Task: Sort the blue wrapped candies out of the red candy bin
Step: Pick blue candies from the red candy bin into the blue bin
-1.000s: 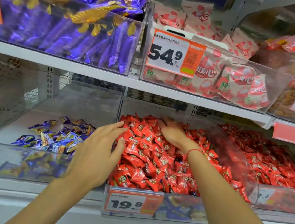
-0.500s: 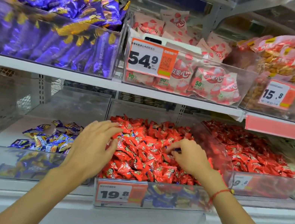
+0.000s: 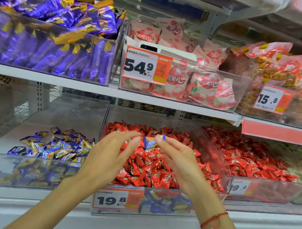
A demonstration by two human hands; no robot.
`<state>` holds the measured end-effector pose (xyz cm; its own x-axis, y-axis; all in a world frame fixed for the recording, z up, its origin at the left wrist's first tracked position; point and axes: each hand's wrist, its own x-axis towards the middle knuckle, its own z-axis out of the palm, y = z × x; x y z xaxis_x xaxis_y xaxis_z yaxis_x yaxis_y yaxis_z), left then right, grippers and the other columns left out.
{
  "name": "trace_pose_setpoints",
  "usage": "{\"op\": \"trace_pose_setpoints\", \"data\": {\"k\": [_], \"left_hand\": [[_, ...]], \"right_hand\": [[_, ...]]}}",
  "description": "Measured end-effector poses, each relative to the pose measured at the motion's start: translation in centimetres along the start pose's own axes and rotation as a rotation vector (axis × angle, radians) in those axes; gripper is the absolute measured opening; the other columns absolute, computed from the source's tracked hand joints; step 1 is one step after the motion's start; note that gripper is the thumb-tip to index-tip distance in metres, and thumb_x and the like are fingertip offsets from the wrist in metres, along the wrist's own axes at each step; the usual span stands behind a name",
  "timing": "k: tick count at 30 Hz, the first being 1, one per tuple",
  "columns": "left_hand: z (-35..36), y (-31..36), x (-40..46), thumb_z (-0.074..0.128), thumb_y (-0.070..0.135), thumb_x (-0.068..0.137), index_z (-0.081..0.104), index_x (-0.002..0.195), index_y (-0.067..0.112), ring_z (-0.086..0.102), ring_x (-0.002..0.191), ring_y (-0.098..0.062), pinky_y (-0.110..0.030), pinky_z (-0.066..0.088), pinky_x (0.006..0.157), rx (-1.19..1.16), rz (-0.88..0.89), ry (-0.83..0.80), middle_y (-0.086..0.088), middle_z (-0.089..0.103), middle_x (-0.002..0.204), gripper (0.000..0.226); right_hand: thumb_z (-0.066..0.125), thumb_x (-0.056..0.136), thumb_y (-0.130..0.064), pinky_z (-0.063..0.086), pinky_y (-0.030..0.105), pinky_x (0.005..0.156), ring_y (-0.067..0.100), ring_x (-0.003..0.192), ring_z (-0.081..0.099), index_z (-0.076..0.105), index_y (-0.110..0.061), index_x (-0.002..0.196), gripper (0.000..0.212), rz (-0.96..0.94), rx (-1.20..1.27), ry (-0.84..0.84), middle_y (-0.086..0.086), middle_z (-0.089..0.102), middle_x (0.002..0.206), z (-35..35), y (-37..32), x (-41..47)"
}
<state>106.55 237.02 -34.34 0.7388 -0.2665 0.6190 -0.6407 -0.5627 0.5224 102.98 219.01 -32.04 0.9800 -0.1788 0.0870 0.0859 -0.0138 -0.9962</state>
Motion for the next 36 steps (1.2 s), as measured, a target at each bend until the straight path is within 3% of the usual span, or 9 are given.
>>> {"op": "trace_pose_setpoints", "data": {"k": [8, 11, 13, 17, 20, 24, 27, 30, 36], "left_hand": [[-3.3, -1.6, 1.1, 0.062, 0.021, 0.092, 0.073, 0.092, 0.025, 0.07, 0.088, -0.005, -0.02, 0.057, 0.077, -0.626, -0.355, 0.286, 0.011, 0.074, 0.088, 0.011], [-5.3, -4.6, 1.0, 0.061, 0.025, 0.093, 0.072, 0.089, 0.03, 0.07, 0.088, -0.01, -0.035, 0.057, 0.081, -0.426, -0.415, 0.358, 0.011, 0.073, 0.089, 0.012], [-6.6, -5.9, 0.9, 0.061, 0.028, 0.093, 0.069, 0.085, 0.035, 0.069, 0.086, -0.008, -0.041, 0.055, 0.085, -0.236, -0.434, 0.358, 0.012, 0.072, 0.086, 0.013], [-7.8, -7.0, 0.7, 0.059, 0.034, 0.092, 0.068, 0.107, 0.035, 0.067, 0.1, -0.018, -0.04, 0.05, 0.088, 0.076, -0.525, 0.23, 0.006, 0.073, 0.098, 0.017], [-7.6, -6.2, 0.8, 0.058, 0.034, 0.093, 0.058, 0.128, 0.035, 0.063, 0.097, -0.02, -0.033, 0.042, 0.079, 0.179, -0.497, 0.119, 0.002, 0.069, 0.111, 0.035], [-6.4, -3.6, 1.1, 0.06, 0.026, 0.093, 0.063, 0.119, 0.035, 0.06, 0.099, -0.005, -0.028, 0.045, 0.086, -0.03, -0.31, 0.107, 0.013, 0.066, 0.112, 0.027], [-5.5, -2.5, 1.7, 0.058, 0.028, 0.095, 0.068, 0.112, 0.032, 0.062, 0.102, 0.001, -0.027, 0.048, 0.095, -0.231, -0.274, 0.119, 0.016, 0.069, 0.107, 0.02], [-4.7, -1.2, 2.0, 0.054, 0.04, 0.094, 0.065, 0.119, 0.031, 0.058, 0.107, 0.007, -0.016, 0.044, 0.097, -0.429, -0.281, 0.082, 0.019, 0.066, 0.113, 0.029], [-3.8, -0.5, 1.6, 0.049, 0.019, 0.099, 0.07, 0.11, 0.017, 0.068, 0.084, 0.003, -0.013, 0.052, 0.079, -0.685, -0.281, 0.174, 0.01, 0.074, 0.092, 0.023]], "right_hand": [[0.06, 0.094, -0.021, 0.057, 0.024, 0.078, 0.017, 0.09, 0.071, 0.071, -0.014, 0.109, 0.02, -0.172, -0.047, -0.078, 0.001, 0.075, 0.096, 5.6, -1.0, 2.5], [0.061, 0.093, -0.029, 0.054, 0.03, 0.083, 0.009, 0.093, 0.067, 0.075, -0.022, 0.102, 0.018, -0.351, -0.798, 0.067, -0.007, 0.073, 0.1, 5.7, 0.6, 6.1], [0.063, 0.091, -0.032, 0.049, 0.032, 0.092, 0.015, 0.107, 0.061, 0.073, -0.026, 0.107, 0.02, -0.295, -1.1, -0.084, -0.006, 0.07, 0.112, 5.6, 1.5, 7.6], [0.064, 0.089, -0.029, 0.039, 0.039, 0.105, 0.026, 0.128, 0.04, 0.055, -0.029, 0.133, 0.045, -0.18, -1.307, -0.299, 0.003, 0.057, 0.133, 6.0, 1.6, 9.2], [0.07, 0.084, -0.024, 0.049, 0.036, 0.093, 0.022, 0.114, 0.058, 0.071, -0.027, 0.11, 0.026, -0.265, -1.362, -0.211, -0.002, 0.066, 0.119, 6.1, 1.3, 9.5], [0.075, 0.079, -0.037, 0.052, 0.031, 0.078, 0.018, 0.092, 0.065, 0.075, -0.028, 0.091, 0.016, -0.306, -1.231, 0.042, -0.004, 0.071, 0.096, 4.2, 1.8, 8.7], [0.076, 0.079, -0.035, 0.046, 0.018, 0.068, 0.003, 0.075, 0.065, 0.077, -0.021, 0.088, 0.017, -0.286, -0.784, 0.147, -0.009, 0.071, 0.079, 2.7, 1.0, 7.2], [0.076, 0.079, -0.033, 0.044, 0.014, 0.07, -0.008, 0.072, 0.064, 0.078, -0.02, 0.094, 0.019, -0.178, -0.286, 0.002, -0.013, 0.074, 0.085, 3.5, -1.2, 4.5], [0.06, 0.094, -0.019, 0.052, 0.015, 0.071, 0.0, 0.078, 0.066, 0.072, -0.018, 0.109, 0.02, -0.205, -0.172, -0.254, -0.009, 0.073, 0.085, 7.3, -2.8, 2.9]]}}
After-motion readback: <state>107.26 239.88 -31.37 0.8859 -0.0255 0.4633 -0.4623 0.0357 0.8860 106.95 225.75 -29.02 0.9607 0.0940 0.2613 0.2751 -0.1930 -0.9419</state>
